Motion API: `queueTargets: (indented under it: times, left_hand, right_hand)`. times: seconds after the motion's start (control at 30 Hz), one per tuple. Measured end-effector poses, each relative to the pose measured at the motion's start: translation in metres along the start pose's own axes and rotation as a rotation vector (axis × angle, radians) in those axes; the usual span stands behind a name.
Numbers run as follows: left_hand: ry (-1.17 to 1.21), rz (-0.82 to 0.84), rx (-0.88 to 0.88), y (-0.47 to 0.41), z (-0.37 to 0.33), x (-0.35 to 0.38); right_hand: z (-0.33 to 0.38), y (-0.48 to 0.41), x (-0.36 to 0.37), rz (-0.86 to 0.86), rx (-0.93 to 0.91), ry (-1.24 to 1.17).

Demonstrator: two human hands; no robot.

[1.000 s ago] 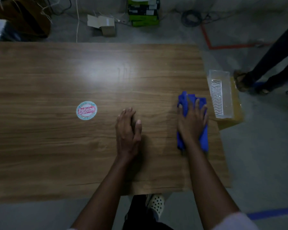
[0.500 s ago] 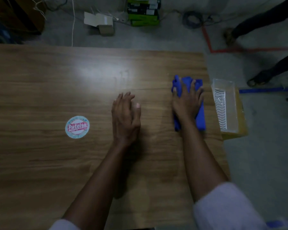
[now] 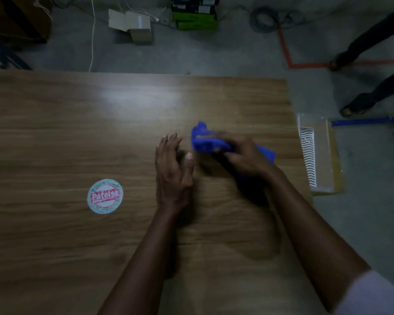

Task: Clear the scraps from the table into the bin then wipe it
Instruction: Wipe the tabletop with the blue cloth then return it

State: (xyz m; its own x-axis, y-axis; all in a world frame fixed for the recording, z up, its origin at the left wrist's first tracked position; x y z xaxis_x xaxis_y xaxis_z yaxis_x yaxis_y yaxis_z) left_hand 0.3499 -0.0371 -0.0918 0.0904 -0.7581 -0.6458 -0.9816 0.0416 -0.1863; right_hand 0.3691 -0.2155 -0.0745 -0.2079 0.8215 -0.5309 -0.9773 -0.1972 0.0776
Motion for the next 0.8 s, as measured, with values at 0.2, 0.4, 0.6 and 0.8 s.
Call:
queueTargets:
  times: [0.2,0.4,0.6,0.8]
  left_hand:
    - [-0.037,-0.009,0.029,0.002,-0.003,0.004]
    - [-0.068,0.011,0.030,0.011,-0.004,0.003]
    - [0.026,-0.001,-0.062,0.077,-0.011,-0.027]
    - [-0.019,-0.008,0.035,0.125,-0.019,-0.030]
  right_hand:
    - [-0.040,-0.050,-0.050,-0.138,0.106,0.257]
    - [-0.013,0.013,0.029,0.105,-0.141,0.423]
    - [0.021,0.129,0.042,0.109,-0.039,0.065]
    - [-0.014,0.085,0.014,-0.033,-0.009,0.339]
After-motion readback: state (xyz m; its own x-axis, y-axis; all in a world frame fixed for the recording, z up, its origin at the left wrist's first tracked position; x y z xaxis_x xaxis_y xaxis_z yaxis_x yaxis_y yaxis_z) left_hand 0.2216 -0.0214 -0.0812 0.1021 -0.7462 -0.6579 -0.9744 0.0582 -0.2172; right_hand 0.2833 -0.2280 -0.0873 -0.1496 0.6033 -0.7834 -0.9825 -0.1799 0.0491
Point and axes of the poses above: each hand's wrist, its own y-axis away from the middle knuckle, its own x-axis out of the palm, z = x × y, the point moved 10 cm from there along -y, towards the middle knuckle, and after that the axes turned 10 degrees about -y, right-handed, at the moved point
